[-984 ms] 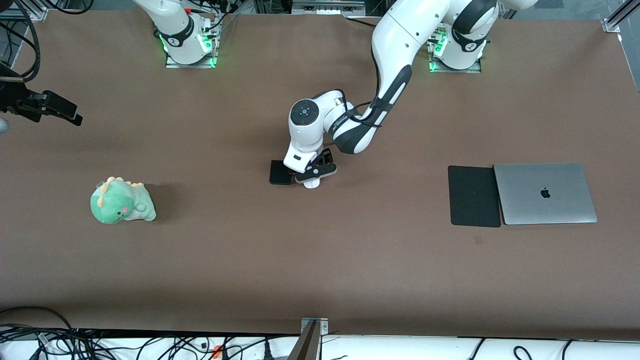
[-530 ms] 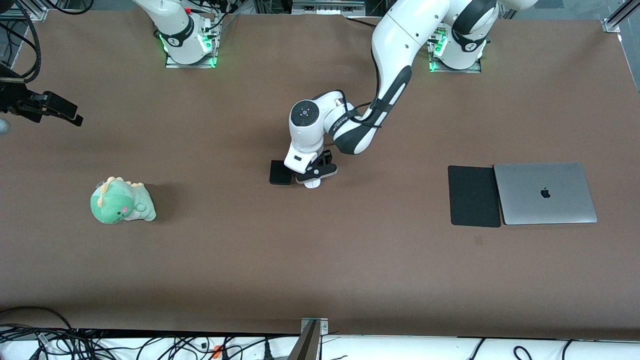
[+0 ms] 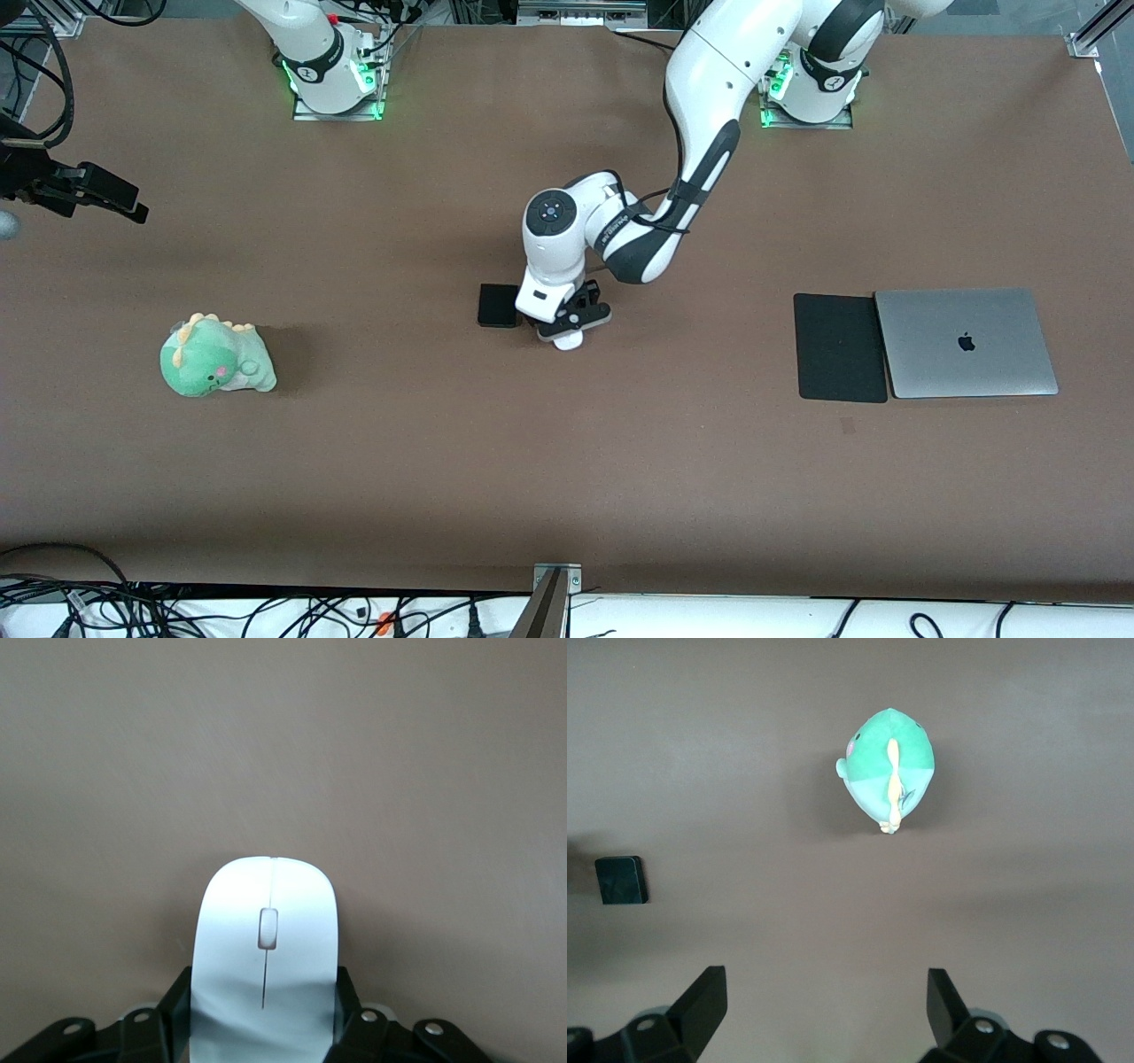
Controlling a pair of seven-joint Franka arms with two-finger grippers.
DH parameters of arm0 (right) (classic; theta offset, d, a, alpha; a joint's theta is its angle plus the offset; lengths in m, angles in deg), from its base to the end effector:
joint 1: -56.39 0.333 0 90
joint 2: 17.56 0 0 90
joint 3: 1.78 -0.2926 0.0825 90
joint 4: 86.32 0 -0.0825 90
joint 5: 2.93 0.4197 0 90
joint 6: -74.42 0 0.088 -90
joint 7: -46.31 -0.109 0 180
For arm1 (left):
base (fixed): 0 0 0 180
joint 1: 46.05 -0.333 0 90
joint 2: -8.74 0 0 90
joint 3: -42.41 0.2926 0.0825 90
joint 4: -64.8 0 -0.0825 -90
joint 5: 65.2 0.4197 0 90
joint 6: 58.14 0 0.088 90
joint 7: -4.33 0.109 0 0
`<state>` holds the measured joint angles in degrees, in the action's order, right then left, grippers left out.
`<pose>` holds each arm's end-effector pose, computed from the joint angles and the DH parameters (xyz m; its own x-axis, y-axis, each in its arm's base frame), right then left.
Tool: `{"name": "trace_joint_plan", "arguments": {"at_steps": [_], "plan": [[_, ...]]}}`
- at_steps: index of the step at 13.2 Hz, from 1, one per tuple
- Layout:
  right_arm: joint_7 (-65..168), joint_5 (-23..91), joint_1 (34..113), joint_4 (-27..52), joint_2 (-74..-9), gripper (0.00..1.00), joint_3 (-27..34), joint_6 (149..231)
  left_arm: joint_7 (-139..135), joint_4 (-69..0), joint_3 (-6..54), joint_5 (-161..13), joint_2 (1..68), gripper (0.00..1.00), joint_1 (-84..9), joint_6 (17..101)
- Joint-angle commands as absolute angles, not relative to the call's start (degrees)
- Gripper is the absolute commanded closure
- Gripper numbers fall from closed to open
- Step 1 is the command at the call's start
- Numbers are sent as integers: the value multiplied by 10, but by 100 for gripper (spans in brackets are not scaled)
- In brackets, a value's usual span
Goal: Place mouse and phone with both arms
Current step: 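Carry the mouse to the pad while the right gripper reaches the phone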
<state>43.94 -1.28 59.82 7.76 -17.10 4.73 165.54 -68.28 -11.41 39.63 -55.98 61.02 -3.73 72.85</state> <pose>0.5867 -0.0287 0.5694 0.9944 -0.0954 -0.0449 -0.0967 -0.9949 -0.0278 0.5405 -0.5268 0.1457 0.9177 0.3854 0.0959 0.3860 -0.9224 0.0135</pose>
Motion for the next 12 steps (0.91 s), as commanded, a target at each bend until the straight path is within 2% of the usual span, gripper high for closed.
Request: {"name": "trace_joint_plan", "arguments": {"at_steps": [1,6,12], "plan": [[431,-11,609,77,-171,0,46,1642,-657,-112,400,-542,576,37,-74,683],[428,-9,624,79,-175,0,46,1644,-570,-134,398,-544,509,37,-173,625],[295,34,710,79,-223,0,46,1693,-324,-272,379,-574,376,37,-338,627]]}}
